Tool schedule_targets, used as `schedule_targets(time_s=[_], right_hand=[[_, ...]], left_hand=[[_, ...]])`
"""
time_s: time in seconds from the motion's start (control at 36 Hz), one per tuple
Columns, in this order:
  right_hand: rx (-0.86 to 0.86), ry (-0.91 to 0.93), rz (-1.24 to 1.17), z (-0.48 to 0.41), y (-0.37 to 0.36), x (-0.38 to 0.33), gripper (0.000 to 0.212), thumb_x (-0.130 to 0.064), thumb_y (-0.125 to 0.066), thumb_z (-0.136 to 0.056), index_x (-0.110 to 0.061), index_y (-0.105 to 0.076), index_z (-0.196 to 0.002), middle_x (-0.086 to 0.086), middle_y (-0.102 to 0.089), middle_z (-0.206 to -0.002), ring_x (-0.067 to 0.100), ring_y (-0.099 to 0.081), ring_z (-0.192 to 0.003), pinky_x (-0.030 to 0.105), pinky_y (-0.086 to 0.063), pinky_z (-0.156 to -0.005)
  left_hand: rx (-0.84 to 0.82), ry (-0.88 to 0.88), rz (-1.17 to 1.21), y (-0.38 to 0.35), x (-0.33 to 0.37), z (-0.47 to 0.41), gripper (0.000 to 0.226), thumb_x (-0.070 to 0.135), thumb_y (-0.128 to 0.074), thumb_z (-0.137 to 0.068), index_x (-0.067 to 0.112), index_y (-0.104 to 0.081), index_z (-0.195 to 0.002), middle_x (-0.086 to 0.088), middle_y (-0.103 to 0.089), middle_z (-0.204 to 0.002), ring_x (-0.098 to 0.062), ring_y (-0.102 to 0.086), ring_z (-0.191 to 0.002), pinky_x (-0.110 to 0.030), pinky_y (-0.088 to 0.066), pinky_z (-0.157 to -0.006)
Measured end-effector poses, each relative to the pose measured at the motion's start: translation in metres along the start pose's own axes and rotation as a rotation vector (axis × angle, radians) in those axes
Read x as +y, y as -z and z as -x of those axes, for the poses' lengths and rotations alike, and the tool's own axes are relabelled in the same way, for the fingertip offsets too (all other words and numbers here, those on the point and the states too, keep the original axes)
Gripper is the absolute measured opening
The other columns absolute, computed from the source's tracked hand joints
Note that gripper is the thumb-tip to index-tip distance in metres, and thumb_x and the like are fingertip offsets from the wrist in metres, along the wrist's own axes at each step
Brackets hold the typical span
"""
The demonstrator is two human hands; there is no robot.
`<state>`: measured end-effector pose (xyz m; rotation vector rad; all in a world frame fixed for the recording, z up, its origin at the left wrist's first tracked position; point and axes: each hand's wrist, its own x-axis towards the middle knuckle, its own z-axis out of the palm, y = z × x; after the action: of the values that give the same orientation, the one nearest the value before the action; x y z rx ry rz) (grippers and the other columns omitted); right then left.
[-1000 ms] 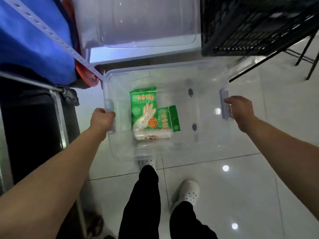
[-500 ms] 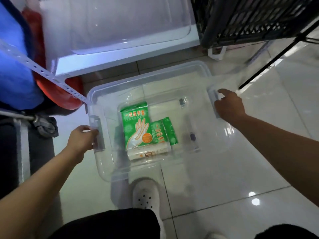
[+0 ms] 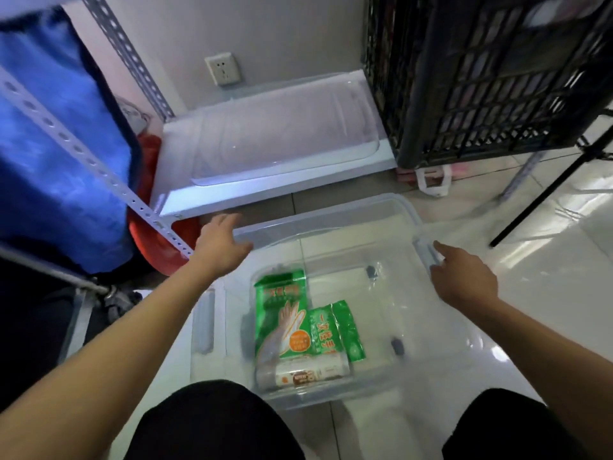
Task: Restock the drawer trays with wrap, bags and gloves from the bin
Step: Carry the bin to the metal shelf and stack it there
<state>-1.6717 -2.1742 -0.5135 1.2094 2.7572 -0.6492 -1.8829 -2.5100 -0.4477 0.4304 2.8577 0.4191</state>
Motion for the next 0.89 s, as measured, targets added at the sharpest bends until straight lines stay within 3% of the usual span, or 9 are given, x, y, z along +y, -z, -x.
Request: schedule_targets(time_s=[0.11,0.22,0.33,0.42,0.53,0.61,0.72,0.81,0.89], right_hand=[[-0.001,-0.017,0.034,0.008,0.006,-0.007,0.054,-0.027,-0.051,-0.092,-0.032,-0.044,-0.146,0.006,-0.067,-0.122,0.030,-0.064,-0.101,0.035,-0.050,-0.080],[0.007,-0.025,0.039,0.007,0.003,-0.005,0.054,-0.029,-0.050,-0.093,-0.034,-0.041,-0.146,0.004,-0.067,-0.121,0.028,-0.064,-0.099,0.033,-0.047,-0.075],[0.007,-0.016,0.014,0.001,-0.003,0.003,0.054,-0.033,-0.050,-0.093,-0.038,-0.040,-0.146,0.002,-0.066,-0.124,0.026,-0.065,-0.102,0.036,-0.051,-0.083],[-0.009,-0.007,-0.037,-0.001,-0.004,0.006,0.053,-0.032,-0.050,-0.094,-0.036,-0.041,-0.146,0.003,-0.066,-0.124,0.027,-0.065,-0.101,0.040,-0.055,-0.086],[-0.038,-0.022,-0.077,0.003,-0.003,0.005,0.054,-0.030,-0.049,-0.096,-0.037,-0.038,-0.148,0.005,-0.064,-0.125,0.027,-0.065,-0.103,0.039,-0.054,-0.086],[-0.113,-0.013,-0.076,0.005,0.001,0.010,0.057,-0.034,-0.045,-0.098,-0.041,-0.025,-0.152,0.005,-0.059,-0.134,0.027,-0.061,-0.112,0.038,-0.050,-0.091],[-0.297,0.074,-0.109,0.013,0.015,0.023,0.063,-0.035,-0.044,-0.099,-0.043,-0.012,-0.154,0.006,-0.050,-0.146,0.028,-0.054,-0.124,0.035,-0.042,-0.098],[-0.235,0.150,-0.114,0.027,0.028,0.035,0.066,-0.036,-0.052,-0.096,-0.039,-0.019,-0.153,0.008,-0.050,-0.146,0.030,-0.053,-0.125,0.034,-0.041,-0.099],[-0.135,0.226,-0.233,0.041,0.042,0.038,0.071,-0.037,-0.062,-0.092,-0.034,-0.026,-0.152,0.005,-0.046,-0.149,0.026,-0.048,-0.130,0.034,-0.038,-0.102]], left_hand=[[-0.058,-0.131,-0.224,0.006,0.048,-0.052,0.078,0.037,-0.067,-0.089,0.015,-0.030,-0.154,-0.012,-0.027,-0.162,-0.034,-0.027,-0.146,-0.046,-0.028,-0.117],[-0.003,-0.095,-0.217,0.004,0.069,-0.100,0.078,0.039,-0.061,-0.093,0.015,-0.021,-0.155,-0.010,-0.025,-0.162,-0.034,-0.025,-0.147,-0.050,-0.029,-0.114],[-0.045,-0.037,-0.304,-0.007,0.068,-0.132,0.083,0.039,-0.065,-0.087,0.019,-0.021,-0.154,-0.006,-0.028,-0.160,-0.030,-0.023,-0.147,-0.050,-0.021,-0.117],[0.033,-0.018,-0.353,-0.015,0.068,-0.133,0.056,0.022,-0.062,-0.090,0.019,-0.042,-0.142,-0.010,-0.049,-0.144,-0.032,-0.042,-0.134,-0.048,-0.028,-0.113],[0.143,-0.069,-0.463,-0.017,0.067,-0.111,0.035,-0.002,-0.051,-0.086,0.012,-0.055,-0.118,-0.012,-0.058,-0.120,-0.033,-0.055,-0.111,-0.040,-0.039,-0.092],[0.169,-0.179,-0.561,-0.015,0.064,-0.083,0.036,-0.007,-0.056,-0.078,0.012,-0.053,-0.108,-0.010,-0.059,-0.111,-0.031,-0.059,-0.102,-0.037,-0.039,-0.081],[0.243,-0.276,-0.587,-0.006,0.062,-0.044,0.038,-0.001,-0.056,-0.083,0.014,-0.052,-0.118,-0.009,-0.058,-0.111,-0.031,-0.057,-0.102,-0.039,-0.041,-0.077],[0.369,-0.346,-0.537,0.010,0.063,-0.011,0.037,-0.008,-0.064,-0.075,0.007,-0.060,-0.109,-0.015,-0.061,-0.097,-0.037,-0.058,-0.087,-0.039,-0.040,-0.065],[0.477,-0.395,-0.531,0.040,0.073,0.026,0.037,-0.015,-0.073,-0.056,0.003,-0.063,-0.087,-0.017,-0.058,-0.077,-0.037,-0.057,-0.067,-0.034,-0.027,-0.053]])
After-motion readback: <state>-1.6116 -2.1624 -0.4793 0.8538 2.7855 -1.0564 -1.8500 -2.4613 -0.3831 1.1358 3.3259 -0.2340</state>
